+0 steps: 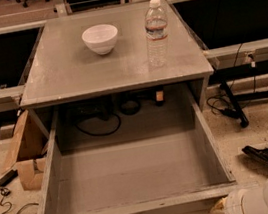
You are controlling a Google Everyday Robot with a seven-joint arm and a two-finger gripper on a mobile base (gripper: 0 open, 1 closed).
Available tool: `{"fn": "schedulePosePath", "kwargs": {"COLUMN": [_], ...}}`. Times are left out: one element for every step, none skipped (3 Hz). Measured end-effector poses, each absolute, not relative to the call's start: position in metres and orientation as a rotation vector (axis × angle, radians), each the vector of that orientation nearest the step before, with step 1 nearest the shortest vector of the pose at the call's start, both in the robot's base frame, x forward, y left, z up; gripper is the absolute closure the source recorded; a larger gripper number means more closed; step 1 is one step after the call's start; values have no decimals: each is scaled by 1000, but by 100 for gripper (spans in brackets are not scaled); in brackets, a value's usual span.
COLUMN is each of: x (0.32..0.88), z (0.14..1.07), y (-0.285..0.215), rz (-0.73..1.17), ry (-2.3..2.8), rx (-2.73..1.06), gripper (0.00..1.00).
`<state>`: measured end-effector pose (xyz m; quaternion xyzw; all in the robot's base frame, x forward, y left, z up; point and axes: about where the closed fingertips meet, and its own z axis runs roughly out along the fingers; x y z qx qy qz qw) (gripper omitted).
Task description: Close top drawer
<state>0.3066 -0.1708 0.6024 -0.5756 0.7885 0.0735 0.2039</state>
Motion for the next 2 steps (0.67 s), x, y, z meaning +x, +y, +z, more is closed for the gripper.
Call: {"fn": "schedulePosePath", "kwargs": {"x": [310,313], "z": [604,605], "y": [-166,-161], "rz": [206,208], "ry": [2180,2156], "rx": [-1606,-1606], "gripper": [100,100]}}
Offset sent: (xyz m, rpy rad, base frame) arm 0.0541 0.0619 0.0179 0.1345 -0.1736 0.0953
